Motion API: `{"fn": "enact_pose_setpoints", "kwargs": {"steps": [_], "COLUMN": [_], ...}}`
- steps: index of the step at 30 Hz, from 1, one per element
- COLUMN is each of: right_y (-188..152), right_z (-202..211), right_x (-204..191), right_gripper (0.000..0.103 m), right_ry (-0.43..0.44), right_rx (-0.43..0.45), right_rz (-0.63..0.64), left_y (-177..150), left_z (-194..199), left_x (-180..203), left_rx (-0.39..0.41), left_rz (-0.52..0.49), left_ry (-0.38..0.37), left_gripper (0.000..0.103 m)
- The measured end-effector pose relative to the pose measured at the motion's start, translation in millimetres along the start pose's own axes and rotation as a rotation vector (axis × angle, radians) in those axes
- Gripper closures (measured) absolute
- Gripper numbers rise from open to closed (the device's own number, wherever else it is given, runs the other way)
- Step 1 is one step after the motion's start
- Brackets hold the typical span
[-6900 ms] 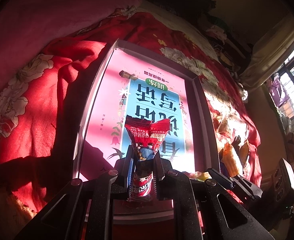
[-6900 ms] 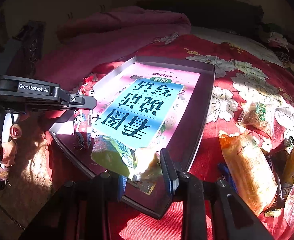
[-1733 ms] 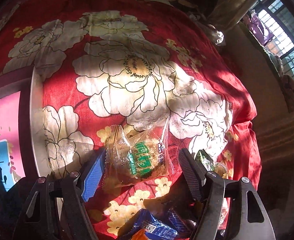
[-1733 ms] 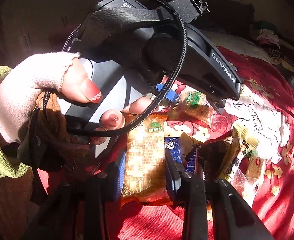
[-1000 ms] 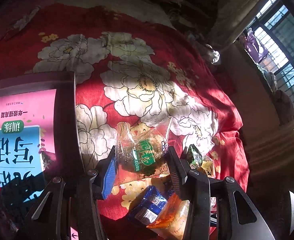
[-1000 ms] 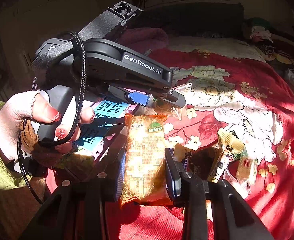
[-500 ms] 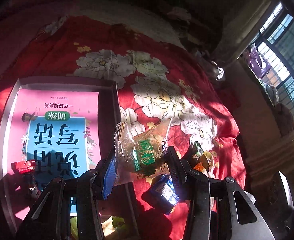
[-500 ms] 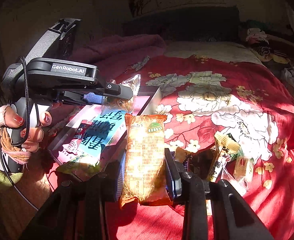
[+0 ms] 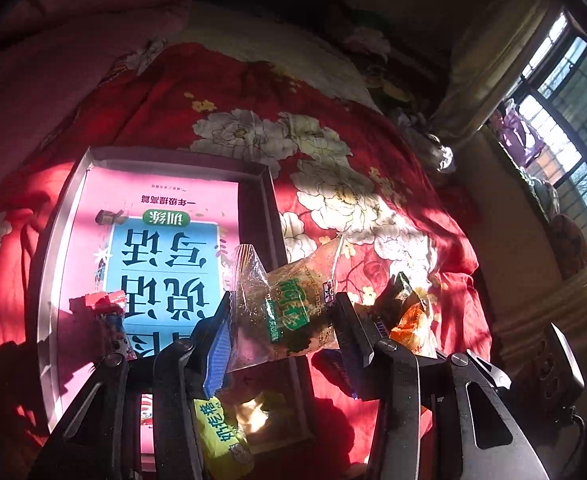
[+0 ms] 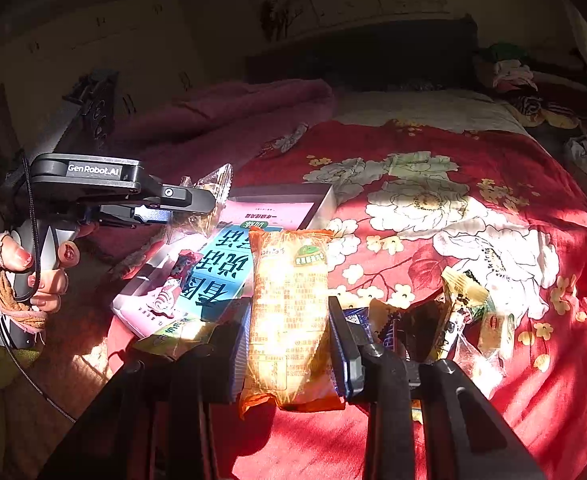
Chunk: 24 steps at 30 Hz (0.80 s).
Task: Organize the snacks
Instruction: 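Lift the clear bag and carry it over the book box with the left tool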
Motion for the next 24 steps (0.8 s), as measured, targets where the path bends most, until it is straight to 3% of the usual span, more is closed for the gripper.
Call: {"fn": "enact_pose_setpoints", "kwargs": {"steps": [7, 18, 24], "right_y": [0, -27, -45], "right_z": [-3, -26, -41], "right_x": [-9, 3, -3], "right_gripper": [0.071, 0.070, 0.066], "right_ry": [-0.006, -0.017, -0.099], "right_rx": [0.001, -0.142, -0.244], "right_rz": [0.011, -0.011, 0.104], "left_y": [-5, -14, -17], "left_z": [14, 17, 18], "left_x": [-19, -36, -44], "left_rx": [0.017, 0.007, 0.004], "left_rz": [0.015, 0.053, 0.065], "left_ry": [0.012, -0.001, -0.008], "left_gripper": [0.054, 0.054, 0.054]}}
Point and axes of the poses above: each gripper's, at about its wrist camera, not at the fingertips, and z roughly against the way its jaws point, x to its right, y to its top, the point moved 9 cm from there along -z, roughly the way its jaws point, and after that the axes turned 13 degrees about y, right-handed, at the moved point
